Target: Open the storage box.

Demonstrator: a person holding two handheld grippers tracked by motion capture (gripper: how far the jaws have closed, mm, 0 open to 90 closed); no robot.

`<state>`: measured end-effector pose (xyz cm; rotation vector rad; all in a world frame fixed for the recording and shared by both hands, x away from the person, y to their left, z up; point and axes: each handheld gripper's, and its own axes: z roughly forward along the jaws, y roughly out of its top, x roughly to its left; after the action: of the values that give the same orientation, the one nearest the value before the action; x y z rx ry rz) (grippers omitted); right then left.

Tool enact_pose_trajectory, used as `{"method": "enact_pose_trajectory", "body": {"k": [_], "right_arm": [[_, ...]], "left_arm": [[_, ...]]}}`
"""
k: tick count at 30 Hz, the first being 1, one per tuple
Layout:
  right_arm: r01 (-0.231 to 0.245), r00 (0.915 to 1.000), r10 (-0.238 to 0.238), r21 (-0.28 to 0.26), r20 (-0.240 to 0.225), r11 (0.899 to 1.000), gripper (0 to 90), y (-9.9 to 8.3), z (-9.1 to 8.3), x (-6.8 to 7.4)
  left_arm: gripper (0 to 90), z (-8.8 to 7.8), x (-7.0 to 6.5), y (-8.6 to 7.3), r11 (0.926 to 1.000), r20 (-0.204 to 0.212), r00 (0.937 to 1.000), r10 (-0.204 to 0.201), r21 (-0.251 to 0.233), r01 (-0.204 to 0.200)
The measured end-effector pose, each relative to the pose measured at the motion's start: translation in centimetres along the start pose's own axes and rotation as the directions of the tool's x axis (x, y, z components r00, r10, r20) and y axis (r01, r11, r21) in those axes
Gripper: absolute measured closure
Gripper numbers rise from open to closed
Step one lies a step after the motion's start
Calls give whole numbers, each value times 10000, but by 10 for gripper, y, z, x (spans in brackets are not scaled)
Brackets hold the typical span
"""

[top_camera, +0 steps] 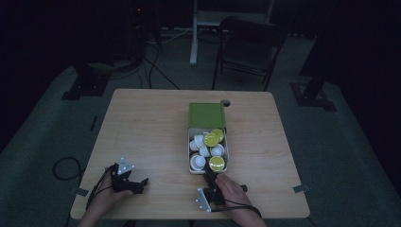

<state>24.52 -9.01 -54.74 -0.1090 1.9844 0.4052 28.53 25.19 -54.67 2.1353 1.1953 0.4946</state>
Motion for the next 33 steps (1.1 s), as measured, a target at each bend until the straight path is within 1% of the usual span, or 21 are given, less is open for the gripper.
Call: {"method": "enact_pose_trajectory", "body": {"k": [3,4,5,6,7,10,11,12,13,18,20,22,24,25,26,28,29,30,31,32,33], "right_arm": [[-82,9999,82,1,-91,10000,681,0,0,-1],[-414,9986,407,-196,-341,9990,653,0,-2,-3],[-414,9986,407,-196,-341,9990,653,0,-2,-3],[-589,9971,572,-341,-509,9977,622,0,-4,-4],[-784,9954,754,-515,-588,9956,619,0,-5,-5],[-905,9944,866,-640,-608,9938,618,0,-7,-6],[-991,9934,942,-763,-649,9921,617,0,-9,-7],[-1240,9904,1173,-941,-735,9878,613,1,-11,-9],[-1240,9904,1173,-941,-735,9878,613,1,-11,-9],[-1842,9819,1769,-1257,-676,9748,586,-1,-15,-18],[-2156,9755,2070,-1381,-740,9667,585,-1,-17,-21],[-2661,9633,2564,-1575,-790,9510,590,-2,-19,-25],[-2983,9542,2894,-1673,-757,9397,595,-3,-20,-28],[-2983,9542,2894,-1673,-757,9397,595,-3,-20,-28],[-3294,9441,3211,-1792,-744,9270,592,-4,-20,-32],[-3601,9329,3528,-1810,-725,9152,590,-6,-20,-35],[-3601,9329,3528,-1810,-725,9152,590,-6,-20,-35],[-3929,9196,3860,-1817,-733,9015,583,-9,-20,-38],[-4049,9143,3986,-1815,-715,8962,577,-10,-20,-40],[-4278,9038,4217,-1820,-732,8853,575,-12,-20,-41],[-4278,9038,4217,-1820,-732,8853,575,-12,-20,-41]], "left_arm": [[16,0,0,0,10000,1,10000,-1,-2,1],[16,0,0,0,10000,0,10000,-2,-2,2],[16,0,0,0,10000,0,10000,-2,-2,2],[16,0,0,0,10000,3,10000,-1,-1,1],[16,0,0,0,10000,0,10000,-1,0,1],[16,0,0,0,10000,-1,10000,0,-2,0],[16,0,0,0,10000,1,10000,-2,-2,2],[16,0,0,0,10000,0,10000,3,0,-3],[16,0,0,0,10000,0,10000,3,0,-3],[16,0,0,0,10000,0,10000,-1,-1,1],[16,0,0,0,10000,1,10000,1,-1,-1],[16,0,0,0,10000,1,10000,-1,-3,1],[16,0,0,0,10000,-1,10000,-3,-3,3],[16,0,0,0,10000,-1,10000,-3,-3,3],[16,0,0,0,10000,0,10000,-1,-3,1],[16,0,0,0,10000,3,10000,-6,-1,6],[16,0,0,0,10000,3,10000,-6,0,6],[16,0,0,0,10000,2,10000,-4,-2,4],[16,0,0,0,10000,2,10000,0,1,0],[16,0,0,0,10000,2,10000,0,1,0],[16,0,0,0,10000,1,10000,1,1,-1]]}}
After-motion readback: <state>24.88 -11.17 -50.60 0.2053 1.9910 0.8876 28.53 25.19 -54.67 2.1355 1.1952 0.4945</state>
